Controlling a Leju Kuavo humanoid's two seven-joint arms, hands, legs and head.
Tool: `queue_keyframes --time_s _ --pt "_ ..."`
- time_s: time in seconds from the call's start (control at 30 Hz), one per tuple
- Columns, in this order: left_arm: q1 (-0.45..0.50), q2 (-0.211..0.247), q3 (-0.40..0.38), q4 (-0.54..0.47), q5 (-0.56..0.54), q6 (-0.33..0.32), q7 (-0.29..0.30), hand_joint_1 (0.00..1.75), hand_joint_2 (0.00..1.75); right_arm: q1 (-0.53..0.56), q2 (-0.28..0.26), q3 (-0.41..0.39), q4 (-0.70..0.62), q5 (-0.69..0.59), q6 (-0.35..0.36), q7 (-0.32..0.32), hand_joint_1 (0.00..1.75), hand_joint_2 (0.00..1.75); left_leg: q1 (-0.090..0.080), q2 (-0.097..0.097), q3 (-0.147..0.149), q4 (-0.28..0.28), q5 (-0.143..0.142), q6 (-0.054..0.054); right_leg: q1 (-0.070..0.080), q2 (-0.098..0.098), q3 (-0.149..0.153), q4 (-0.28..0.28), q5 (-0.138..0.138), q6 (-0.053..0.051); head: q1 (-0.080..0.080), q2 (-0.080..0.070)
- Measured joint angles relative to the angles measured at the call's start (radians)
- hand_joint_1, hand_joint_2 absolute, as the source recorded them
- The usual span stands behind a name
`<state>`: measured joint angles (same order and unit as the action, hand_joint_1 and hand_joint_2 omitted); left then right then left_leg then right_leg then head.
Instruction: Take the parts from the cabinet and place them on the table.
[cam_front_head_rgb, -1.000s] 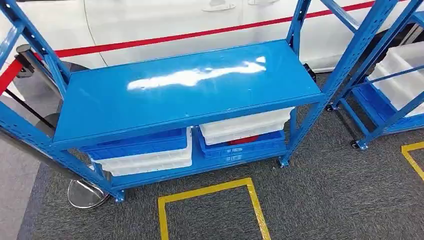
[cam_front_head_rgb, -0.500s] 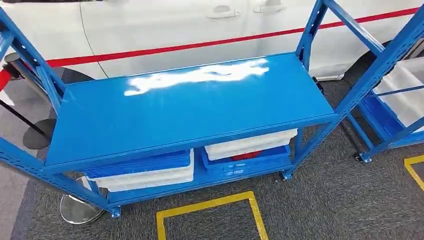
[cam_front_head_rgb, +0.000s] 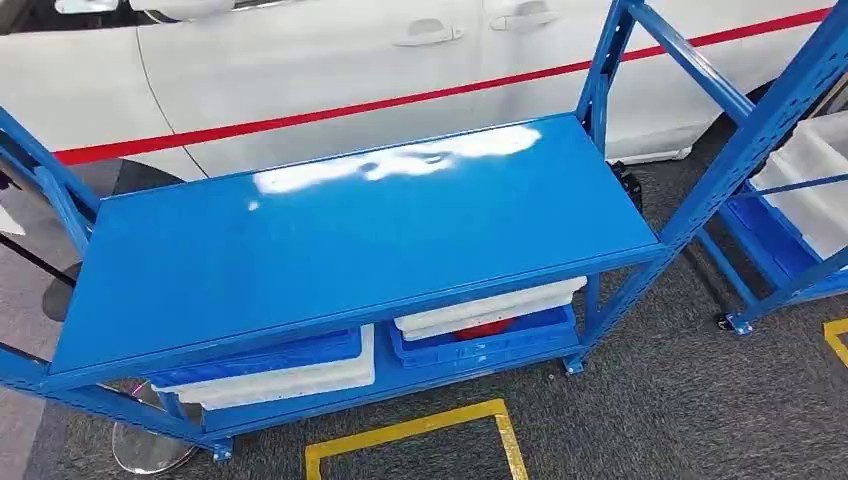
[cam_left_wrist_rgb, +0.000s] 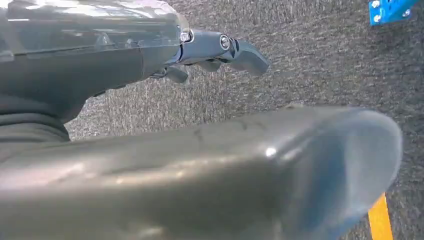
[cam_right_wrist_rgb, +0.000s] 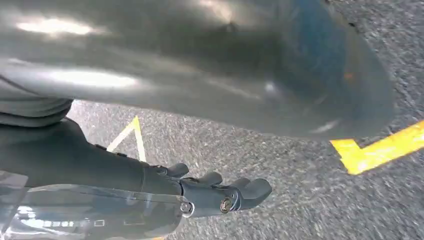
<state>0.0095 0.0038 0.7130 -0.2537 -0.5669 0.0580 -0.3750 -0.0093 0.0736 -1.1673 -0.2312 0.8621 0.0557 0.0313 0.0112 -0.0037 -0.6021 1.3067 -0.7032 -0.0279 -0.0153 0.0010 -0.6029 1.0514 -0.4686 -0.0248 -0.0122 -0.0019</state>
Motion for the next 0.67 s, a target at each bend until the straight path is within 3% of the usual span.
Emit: queue_keyframes --time_s 0.03,0.07,0.13,0.17,0.2,0.23,0.27,0.3,0.33,0.37,0.4,0.47,0.5,0.53,0.57,0.6,0.63,0.67 --pt "0.001 0.000 0.000 0.000 0.000 0.000 -0.002 0.00 0.00 0.000 0.000 -0.001 0.000 0.001 0.000 0.000 0.00 0.00 0.000 0.000 -0.014 0.001 0.019 0.003 0.003 0.000 0.005 0.000 -0.004 -0.001 0.000 0.000" --pt "0.002 0.000 0.001 0.000 0.000 0.001 -0.004 0.00 0.00 0.001 0.000 -0.004 0.000 0.002 0.000 0.000 0.00 0.00 -0.001 0.000 -0.004 -0.046 0.064 0.009 0.006 0.001 0.013 0.000 -0.008 -0.002 0.000 0.000" --pt "0.002 0.000 0.003 0.000 -0.002 0.003 -0.006 0.00 0.00 0.001 0.000 -0.008 0.000 0.003 0.000 0.000 0.00 0.00 -0.007 0.000 0.053 -0.213 0.182 0.028 0.012 0.002 0.029 -0.001 -0.015 -0.001 0.000 0.000" --pt "0.002 0.001 0.005 0.000 -0.002 0.006 -0.008 0.00 0.00 0.003 0.001 -0.009 0.000 0.003 0.000 0.000 0.00 0.00 -0.012 0.002 0.070 -0.268 0.205 0.041 0.009 0.002 0.029 -0.004 -0.017 -0.002 0.001 0.000" --pt "-0.001 0.002 0.007 0.000 -0.007 0.008 -0.009 0.00 0.00 0.000 0.006 -0.012 0.002 0.005 0.001 -0.001 0.00 0.00 -0.019 0.003 0.059 -0.265 0.155 0.045 0.012 0.005 0.031 -0.002 -0.015 0.003 0.006 0.000" --pt "-0.001 0.003 0.008 -0.001 -0.009 0.010 -0.010 0.00 0.00 -0.003 0.005 -0.013 0.002 0.005 0.001 -0.002 0.00 0.00 -0.022 -0.002 0.058 -0.267 0.154 0.050 0.009 0.005 0.025 0.000 -0.016 0.012 0.003 0.000" --pt "0.002 0.003 0.009 -0.002 -0.009 0.017 -0.010 0.00 0.00 -0.004 0.005 -0.013 0.002 0.006 0.001 -0.002 0.00 0.00 -0.022 -0.002 0.059 -0.273 0.188 0.056 0.009 0.005 0.026 -0.002 -0.017 0.017 0.002 0.000" --pt "0.004 0.005 0.009 -0.002 -0.011 0.023 -0.011 0.00 0.00 -0.003 0.005 -0.014 0.002 0.006 0.001 -0.002 0.00 0.00 -0.022 -0.002 0.062 -0.276 0.200 0.057 0.010 0.006 0.031 -0.007 -0.015 0.023 0.003 0.000" --pt "0.003 0.004 0.010 -0.002 -0.011 0.025 -0.011 0.00 0.00 -0.003 0.005 -0.014 0.002 0.007 0.001 -0.002 0.00 0.00 -0.007 -0.001 0.076 -0.301 0.217 0.059 0.015 0.005 0.036 -0.005 -0.019 0.030 0.003 0.000" --pt "0.001 0.003 0.011 -0.002 -0.012 0.028 -0.011 0.00 0.00 -0.003 0.003 -0.014 0.002 0.007 0.001 -0.002 0.00 0.00 -0.008 0.003 0.082 -0.311 0.224 0.060 0.012 0.004 0.032 0.010 -0.031 0.035 0.005 0.000" --pt "0.000 0.002 0.013 -0.002 -0.013 0.032 -0.011 0.00 0.00 -0.003 0.003 -0.014 0.002 0.008 0.002 -0.002 0.00 0.00 -0.008 0.004 0.082 -0.314 0.227 0.067 0.011 0.004 0.012 0.052 -0.065 0.039 0.005 0.000" --pt "0.000 0.001 0.018 -0.002 -0.018 0.046 -0.010 0.00 0.00 -0.003 0.003 -0.014 0.002 0.010 0.002 -0.004 0.00 0.00 -0.010 0.005 0.079 -0.312 0.227 0.068 0.006 0.004 -0.064 0.208 -0.143 0.047 0.005 0.000" --pt "0.000 0.000 0.019 -0.002 -0.019 0.055 -0.009 0.00 0.00 -0.002 0.002 -0.015 0.002 0.010 0.002 -0.004 0.00 0.00 -0.010 0.006 0.078 -0.312 0.226 0.068 0.004 0.004 -0.091 0.261 -0.157 0.051 0.005 0.000" --pt "-0.001 0.000 0.023 -0.002 -0.020 0.061 -0.007 0.00 0.00 -0.002 0.002 -0.015 0.002 0.010 0.002 -0.005 0.00 0.00 -0.010 0.006 0.079 -0.311 0.225 0.067 0.002 0.004 -0.099 0.273 -0.146 0.054 0.005 0.000" --pt "-0.001 -0.001 0.024 -0.002 -0.023 0.066 -0.002 0.00 0.00 -0.001 0.001 -0.015 0.002 0.011 0.002 -0.005 0.00 0.00 -0.009 0.005 0.081 -0.311 0.223 0.065 -0.001 0.003 -0.084 0.239 -0.115 0.057 0.005 0.000" --pt "0.000 -0.002 0.024 -0.002 -0.025 0.074 0.002 0.00 0.00 -0.001 0.000 -0.015 0.002 0.013 0.002 -0.007 0.00 0.00 -0.007 0.004 0.085 -0.310 0.220 0.061 -0.003 0.002 -0.047 0.165 -0.068 0.058 0.005 0.000" --pt "0.000 -0.003 0.025 -0.002 -0.029 0.079 0.005 0.00 1.75 -0.002 -0.002 -0.015 0.002 0.015 0.002 -0.010 0.00 1.75 -0.006 0.003 0.089 -0.308 0.216 0.057 -0.006 0.001 0.002 0.066 -0.020 0.058 0.005 0.000" --pt "0.000 -0.004 0.025 -0.002 -0.030 0.081 0.005 0.00 1.75 -0.002 -0.002 -0.015 0.002 0.016 0.002 -0.013 0.00 1.75 -0.007 0.003 0.090 -0.304 0.210 0.051 -0.008 0.000 0.034 -0.008 -0.007 0.056 0.005 0.000"
